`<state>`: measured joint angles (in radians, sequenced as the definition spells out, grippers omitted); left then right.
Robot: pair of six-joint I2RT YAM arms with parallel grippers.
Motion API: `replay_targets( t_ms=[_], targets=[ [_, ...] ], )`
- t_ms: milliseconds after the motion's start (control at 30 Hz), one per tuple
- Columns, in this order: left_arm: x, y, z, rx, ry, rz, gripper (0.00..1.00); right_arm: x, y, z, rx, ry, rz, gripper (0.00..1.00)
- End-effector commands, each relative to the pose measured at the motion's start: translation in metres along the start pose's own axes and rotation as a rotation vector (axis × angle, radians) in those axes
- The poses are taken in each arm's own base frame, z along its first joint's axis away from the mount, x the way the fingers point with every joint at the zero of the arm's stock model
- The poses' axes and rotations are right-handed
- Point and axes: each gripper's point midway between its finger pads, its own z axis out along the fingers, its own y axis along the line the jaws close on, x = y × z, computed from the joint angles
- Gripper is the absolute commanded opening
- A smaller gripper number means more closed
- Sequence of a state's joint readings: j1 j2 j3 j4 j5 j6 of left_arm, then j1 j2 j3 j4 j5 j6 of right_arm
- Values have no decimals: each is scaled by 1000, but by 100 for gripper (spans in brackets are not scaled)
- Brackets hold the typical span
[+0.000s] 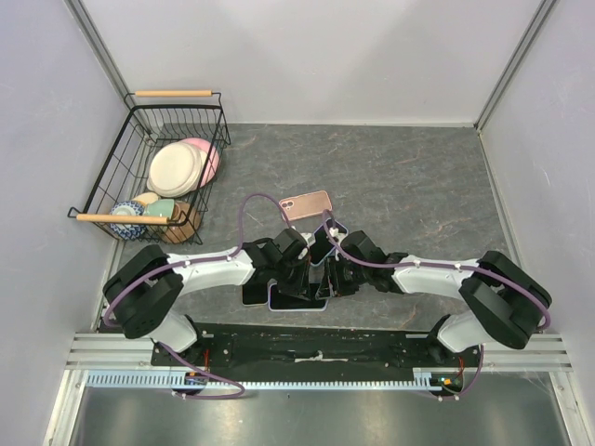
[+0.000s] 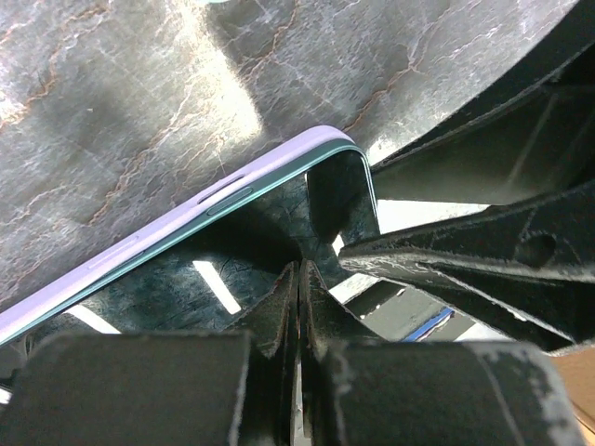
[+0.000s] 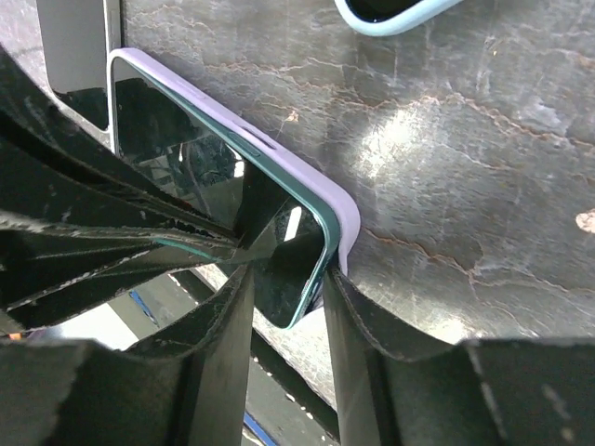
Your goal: Put the phone into the phone case
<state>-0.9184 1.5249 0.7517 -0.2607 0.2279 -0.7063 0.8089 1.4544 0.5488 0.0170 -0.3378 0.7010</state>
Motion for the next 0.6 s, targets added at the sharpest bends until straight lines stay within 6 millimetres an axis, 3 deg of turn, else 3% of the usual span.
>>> replay_targets(
  t_ms=[0, 367, 567],
  targets=[
    [30, 52, 12, -213, 89, -34, 2, 23, -54, -14, 234, 69, -49, 47],
    [35, 63, 13, -257, 103, -30, 2, -10, 1, -42, 61, -53, -120, 69],
    [34, 64, 11, -269, 91, -34, 2, -19, 25, -58, -52, -124, -159, 79]
  ],
)
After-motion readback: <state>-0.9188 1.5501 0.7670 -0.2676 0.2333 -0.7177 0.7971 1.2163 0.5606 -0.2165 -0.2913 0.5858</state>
